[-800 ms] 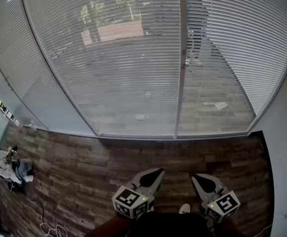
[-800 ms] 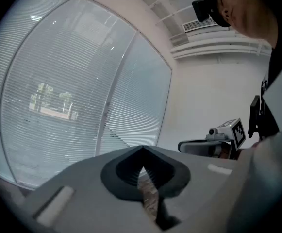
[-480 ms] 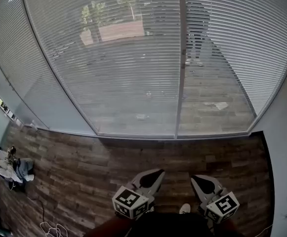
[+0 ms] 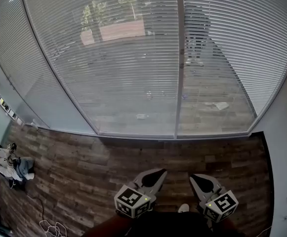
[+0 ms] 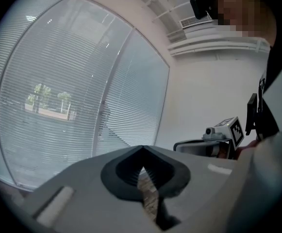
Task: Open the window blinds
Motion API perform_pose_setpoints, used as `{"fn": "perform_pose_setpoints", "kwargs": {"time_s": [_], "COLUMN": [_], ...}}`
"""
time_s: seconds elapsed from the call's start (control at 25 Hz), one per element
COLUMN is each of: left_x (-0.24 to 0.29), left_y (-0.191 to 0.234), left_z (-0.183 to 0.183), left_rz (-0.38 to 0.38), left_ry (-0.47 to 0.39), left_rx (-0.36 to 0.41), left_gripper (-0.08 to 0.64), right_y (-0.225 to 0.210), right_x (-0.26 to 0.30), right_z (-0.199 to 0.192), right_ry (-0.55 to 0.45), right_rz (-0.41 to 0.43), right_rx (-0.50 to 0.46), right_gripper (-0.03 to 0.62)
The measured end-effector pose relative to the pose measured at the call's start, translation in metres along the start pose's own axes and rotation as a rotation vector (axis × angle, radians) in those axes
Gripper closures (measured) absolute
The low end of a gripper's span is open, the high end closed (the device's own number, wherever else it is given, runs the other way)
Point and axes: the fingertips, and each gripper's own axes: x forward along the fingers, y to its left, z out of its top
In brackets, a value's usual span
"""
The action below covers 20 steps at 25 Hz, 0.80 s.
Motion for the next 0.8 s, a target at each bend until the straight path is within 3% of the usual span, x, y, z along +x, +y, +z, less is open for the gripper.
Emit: {"fn": "perform_pose_setpoints", "kwargs": {"time_s": [0.44,0.68,0.8], "left_x": [0.024,0.054,0.062], "left_y": [-0.019,-0.033,-0.042], "left_z": [-0.003,0.0,0.0], "left_rz": [0.053,0.074,0.099], "left_ry": [-0.013,-0.02,-0.02], "left_rx": [-0.003,-0.072,-0.071], "left_gripper": [0.56,0.559,0.559], "right_y": [-0.024,-0.061,-0.072], "right_x": [-0.017,-0.034,-0.044], "right_z": [-0.005,0.0,0.001], "right_ry": [0.016,0.017,0.004], "right_rz": [0.061,0.08,0.097], "right_rx": [0.011,0.021,0.038], "right_gripper": [0.566,0.566,0.566]}}
